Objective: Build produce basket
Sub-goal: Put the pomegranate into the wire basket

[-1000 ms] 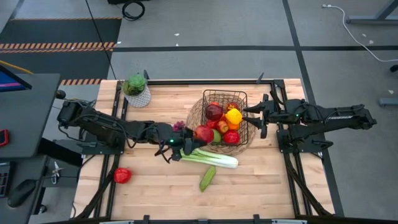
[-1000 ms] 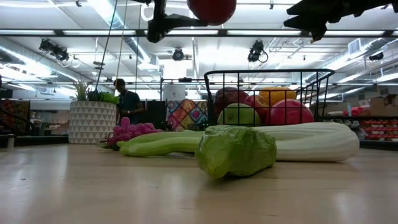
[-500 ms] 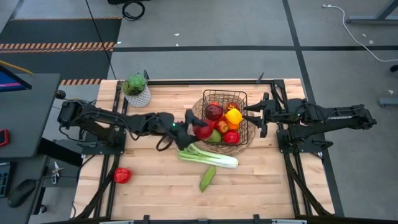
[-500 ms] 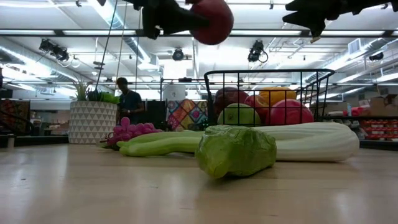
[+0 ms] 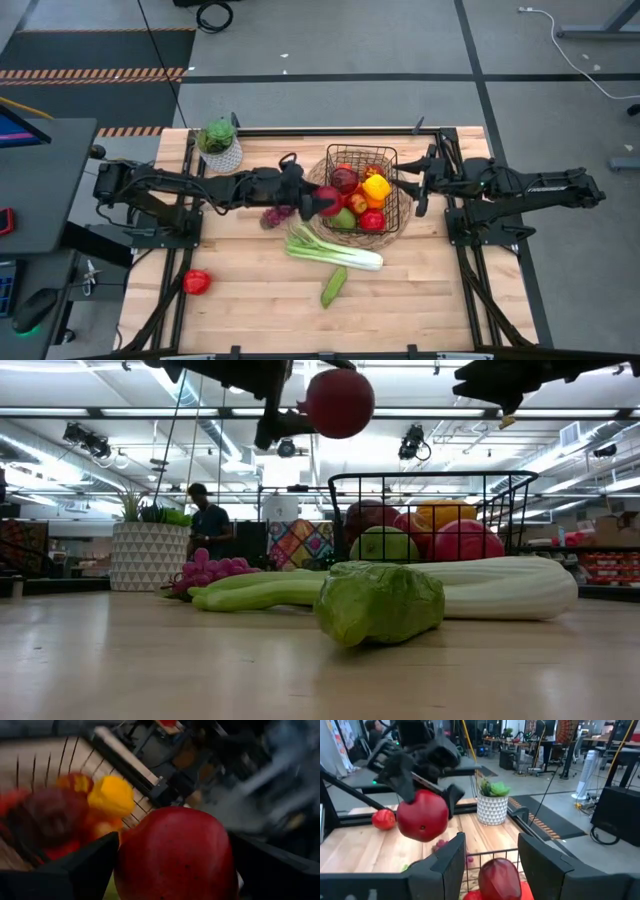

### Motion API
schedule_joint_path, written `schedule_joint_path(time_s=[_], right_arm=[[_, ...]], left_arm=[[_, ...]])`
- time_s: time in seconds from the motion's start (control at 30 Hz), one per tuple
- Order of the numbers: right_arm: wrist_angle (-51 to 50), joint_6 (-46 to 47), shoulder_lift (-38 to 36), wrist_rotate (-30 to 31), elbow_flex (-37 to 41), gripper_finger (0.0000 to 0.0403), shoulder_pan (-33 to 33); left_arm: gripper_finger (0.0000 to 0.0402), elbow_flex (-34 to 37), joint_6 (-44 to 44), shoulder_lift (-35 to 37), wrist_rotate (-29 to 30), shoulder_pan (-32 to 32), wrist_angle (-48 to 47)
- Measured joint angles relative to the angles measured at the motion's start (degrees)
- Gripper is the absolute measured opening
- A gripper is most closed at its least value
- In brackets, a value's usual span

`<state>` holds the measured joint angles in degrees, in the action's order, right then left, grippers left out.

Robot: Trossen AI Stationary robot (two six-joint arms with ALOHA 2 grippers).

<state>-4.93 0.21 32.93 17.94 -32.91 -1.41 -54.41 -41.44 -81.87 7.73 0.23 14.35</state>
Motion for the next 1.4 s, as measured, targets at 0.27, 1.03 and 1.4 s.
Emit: schedule_joint_path(time_s=[0.27,1.03,1.4], right_arm=[[3.2,-0.2,0.0,-1.9,0.0,0.0187,0.0],[3.2,5.5,-0.3,-7.5,0.0,0.0187,-0.2],[1.0,5.8,-3.0,-7.3,0.0,0.0187,-2.0]], left_arm=[[0.0376,0.0,-25.4,0.0,0.0,-0.1,0.0],[0.0376,-13.0,7.4,-9.8,3.4,2.8,-11.4],[0.0376,-33.1,19.9,-24.5,3.3,1.4,-29.2]])
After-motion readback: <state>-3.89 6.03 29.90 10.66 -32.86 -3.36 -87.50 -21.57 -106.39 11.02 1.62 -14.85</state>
